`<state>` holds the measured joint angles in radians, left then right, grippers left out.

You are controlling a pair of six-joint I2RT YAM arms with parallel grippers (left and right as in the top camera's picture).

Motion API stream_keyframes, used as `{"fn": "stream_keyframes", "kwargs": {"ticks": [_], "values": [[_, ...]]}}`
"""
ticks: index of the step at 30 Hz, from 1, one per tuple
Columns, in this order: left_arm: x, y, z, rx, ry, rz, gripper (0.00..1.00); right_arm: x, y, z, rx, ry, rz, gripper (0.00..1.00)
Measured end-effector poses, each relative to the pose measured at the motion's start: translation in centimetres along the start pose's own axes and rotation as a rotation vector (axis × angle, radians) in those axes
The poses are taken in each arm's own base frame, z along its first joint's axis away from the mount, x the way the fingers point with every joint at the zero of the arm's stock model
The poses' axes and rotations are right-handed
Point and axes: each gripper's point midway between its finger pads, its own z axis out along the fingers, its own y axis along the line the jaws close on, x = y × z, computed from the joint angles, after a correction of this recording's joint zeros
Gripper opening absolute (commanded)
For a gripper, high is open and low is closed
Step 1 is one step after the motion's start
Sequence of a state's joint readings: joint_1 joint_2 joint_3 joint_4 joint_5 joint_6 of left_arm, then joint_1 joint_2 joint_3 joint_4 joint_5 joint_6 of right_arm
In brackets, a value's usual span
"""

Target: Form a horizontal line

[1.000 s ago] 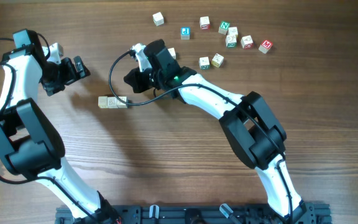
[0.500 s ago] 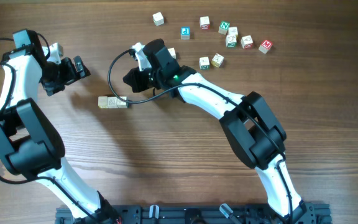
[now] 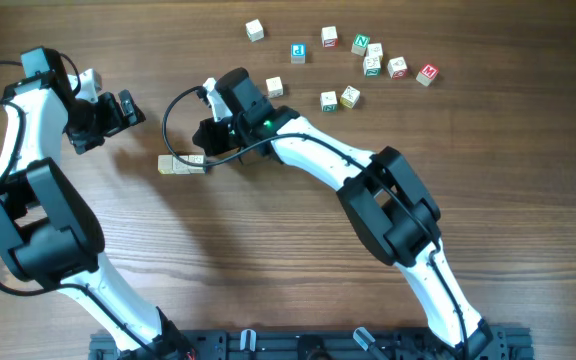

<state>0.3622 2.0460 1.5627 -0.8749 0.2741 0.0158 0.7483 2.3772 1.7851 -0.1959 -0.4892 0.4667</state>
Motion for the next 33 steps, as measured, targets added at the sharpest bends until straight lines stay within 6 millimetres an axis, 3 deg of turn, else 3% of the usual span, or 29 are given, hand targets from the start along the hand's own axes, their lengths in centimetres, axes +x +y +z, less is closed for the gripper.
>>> {"fn": "stream_keyframes", "kwargs": {"ticks": [6, 27, 33], "values": [[0.0, 0.0, 0.0, 0.000, 0.000, 0.000, 1.00, 0.3, 0.4, 0.5, 0.017, -0.003, -0.013, 0.05], [0.0, 0.0, 0.0, 0.000, 0.000, 0.000, 1.00, 2.4, -1.0, 2.0, 0.048, 0.049, 0.002, 0.05], [0.0, 0.0, 0.0, 0.000, 0.000, 0.000, 1.00, 1.4, -1.3, 1.8, 0.065, 0.016, -0.020, 0.05]]}}
